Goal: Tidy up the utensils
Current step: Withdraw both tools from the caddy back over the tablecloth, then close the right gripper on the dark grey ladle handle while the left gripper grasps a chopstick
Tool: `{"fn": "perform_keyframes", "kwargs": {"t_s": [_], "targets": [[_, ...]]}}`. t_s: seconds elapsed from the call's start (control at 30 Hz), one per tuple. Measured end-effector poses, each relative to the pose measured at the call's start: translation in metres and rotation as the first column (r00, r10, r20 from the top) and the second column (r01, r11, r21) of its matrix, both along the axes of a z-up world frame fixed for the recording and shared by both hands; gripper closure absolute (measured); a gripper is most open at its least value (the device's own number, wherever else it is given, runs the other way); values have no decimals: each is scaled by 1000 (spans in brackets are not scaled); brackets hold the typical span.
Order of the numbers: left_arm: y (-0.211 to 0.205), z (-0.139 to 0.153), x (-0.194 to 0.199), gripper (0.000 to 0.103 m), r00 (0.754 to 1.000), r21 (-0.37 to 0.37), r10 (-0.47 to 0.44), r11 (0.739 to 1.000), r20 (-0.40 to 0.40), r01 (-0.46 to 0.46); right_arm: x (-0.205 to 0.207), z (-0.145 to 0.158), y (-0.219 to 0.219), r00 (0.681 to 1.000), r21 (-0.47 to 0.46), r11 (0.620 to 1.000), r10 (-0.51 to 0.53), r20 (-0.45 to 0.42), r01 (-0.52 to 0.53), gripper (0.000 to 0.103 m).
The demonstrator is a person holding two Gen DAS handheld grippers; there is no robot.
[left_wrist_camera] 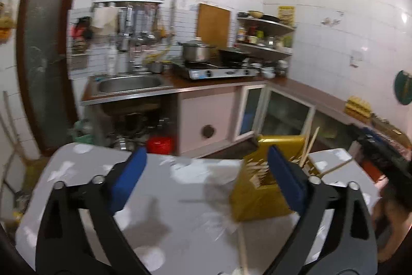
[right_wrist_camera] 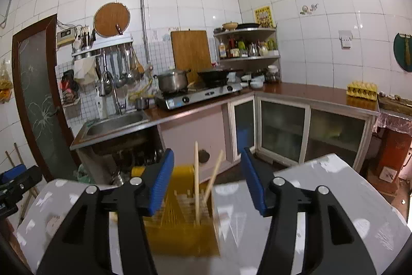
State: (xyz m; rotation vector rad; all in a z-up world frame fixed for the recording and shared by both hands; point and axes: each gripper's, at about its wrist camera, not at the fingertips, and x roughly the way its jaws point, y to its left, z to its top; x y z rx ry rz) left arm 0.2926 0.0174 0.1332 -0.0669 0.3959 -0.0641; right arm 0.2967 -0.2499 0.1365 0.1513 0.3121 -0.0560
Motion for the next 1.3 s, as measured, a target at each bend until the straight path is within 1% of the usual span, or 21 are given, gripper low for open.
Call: {"fn": "perform_keyframes", "kwargs": {"t_s": [0.07, 0.13, 0.23, 0.27, 0.37, 0.5, 0.7, 0.77, 0.9, 0.97, 1.17, 1.3], "targets": [[5, -4, -17, 5, 1000, 28, 24, 999, 6, -24, -14, -5, -3, 1000, 3, 1000, 6, -26, -6, 46], [7, -10, -32, 5, 999, 61, 35, 998, -9, -35, -29, -15, -5, 998, -1, 1000, 13, -67, -13, 46], [9, -26, -45, 5, 997, 90, 51, 995, -65, -45, -48, -34, -4, 993, -31, 999, 20, -116, -23, 45], [11, -32, -48, 5, 995, 87, 50, 995, -86, -42, -52, -38, -4, 992, -37, 999, 20, -127, -25, 44], [13, -55, -54, 5, 986, 61, 50, 997, -160, -41, -67, -61, -3, 983, -45, 998, 25, -183, -34, 43], [13, -87, -56, 5, 962, 24, 24, 1000, -273, -19, -82, -94, 2, 965, -41, 998, 36, -260, -49, 43], [10, -127, -64, 5, 927, -14, -4, 1000, -374, -2, -99, -139, 13, 934, -44, 996, 62, -351, -82, 43], [8, -137, -65, 5, 918, -9, -3, 1000, -397, 0, -102, -152, 16, 924, -45, 995, 66, -377, -89, 43], [8, -154, -66, 5, 897, 0, 6, 1000, -442, -6, -106, -164, 18, 910, -31, 995, 72, -409, -93, 43], [8, -160, -68, 5, 891, -1, 5, 1000, -454, -5, -107, -168, 19, 902, -39, 994, 76, -426, -102, 43], [-2, -169, -69, 5, 882, 17, -14, 1000, -472, 25, -105, -178, 26, 875, -38, 991, 95, -474, -128, 44], [-13, -174, -65, 6, 874, 40, -22, 998, -486, 48, -97, -183, 35, 848, -44, 987, 110, -518, -155, 44]]}}
